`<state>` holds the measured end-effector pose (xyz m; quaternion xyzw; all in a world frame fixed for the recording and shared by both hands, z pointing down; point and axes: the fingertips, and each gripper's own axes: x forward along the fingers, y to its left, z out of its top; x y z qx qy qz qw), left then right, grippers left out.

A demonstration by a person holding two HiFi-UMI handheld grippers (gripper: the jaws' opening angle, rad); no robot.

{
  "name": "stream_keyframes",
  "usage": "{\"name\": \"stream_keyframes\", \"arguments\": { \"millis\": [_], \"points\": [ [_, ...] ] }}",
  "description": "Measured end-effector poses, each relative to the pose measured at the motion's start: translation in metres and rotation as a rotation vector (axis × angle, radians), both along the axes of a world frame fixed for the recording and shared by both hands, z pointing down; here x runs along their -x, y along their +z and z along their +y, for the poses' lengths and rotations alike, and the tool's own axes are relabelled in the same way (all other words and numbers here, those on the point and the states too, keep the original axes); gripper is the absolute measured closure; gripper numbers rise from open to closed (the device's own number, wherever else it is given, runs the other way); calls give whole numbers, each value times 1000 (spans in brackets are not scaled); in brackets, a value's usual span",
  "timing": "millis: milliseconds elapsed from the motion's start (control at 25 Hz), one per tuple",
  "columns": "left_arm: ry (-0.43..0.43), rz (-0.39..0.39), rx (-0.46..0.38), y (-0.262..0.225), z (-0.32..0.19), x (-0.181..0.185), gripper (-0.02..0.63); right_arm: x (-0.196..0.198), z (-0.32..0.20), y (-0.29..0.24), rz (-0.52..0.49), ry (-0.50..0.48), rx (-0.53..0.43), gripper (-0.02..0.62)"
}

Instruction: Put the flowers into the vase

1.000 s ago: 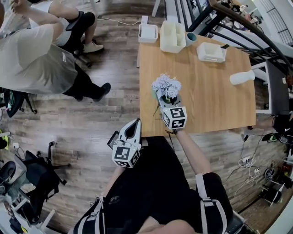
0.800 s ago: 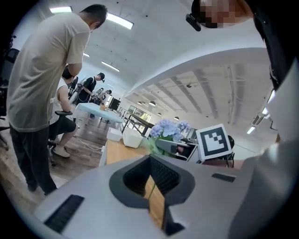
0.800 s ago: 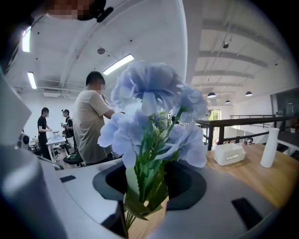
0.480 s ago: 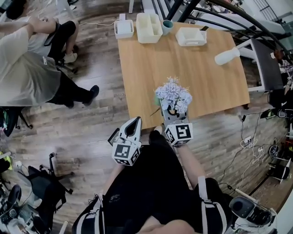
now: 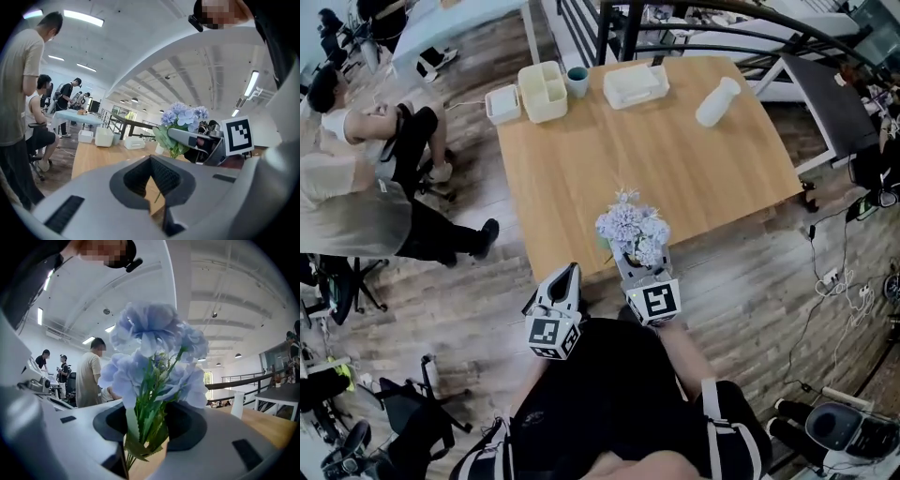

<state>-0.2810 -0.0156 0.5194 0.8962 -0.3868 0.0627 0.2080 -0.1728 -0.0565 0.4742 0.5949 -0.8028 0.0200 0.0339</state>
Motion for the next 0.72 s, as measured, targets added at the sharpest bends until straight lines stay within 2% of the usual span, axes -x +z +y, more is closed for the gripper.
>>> {"name": "stream_keyframes", "arguments": {
  "millis": [240, 440, 560, 720],
  "points": [
    [55, -29, -20, -2, 59, -118, 580, -116, 81, 0, -1, 49, -18, 405],
    [159, -86, -66, -5, 99, -217, 580, -202, 132, 9, -22, 110, -4, 405],
    [199, -127, -110, -11, 107, -250, 580, -233, 143, 11, -51, 140, -2, 405],
    [204, -133, -110, -5, 102, -284, 580, -263, 146, 19, -86, 163, 16, 405]
  ]
}}
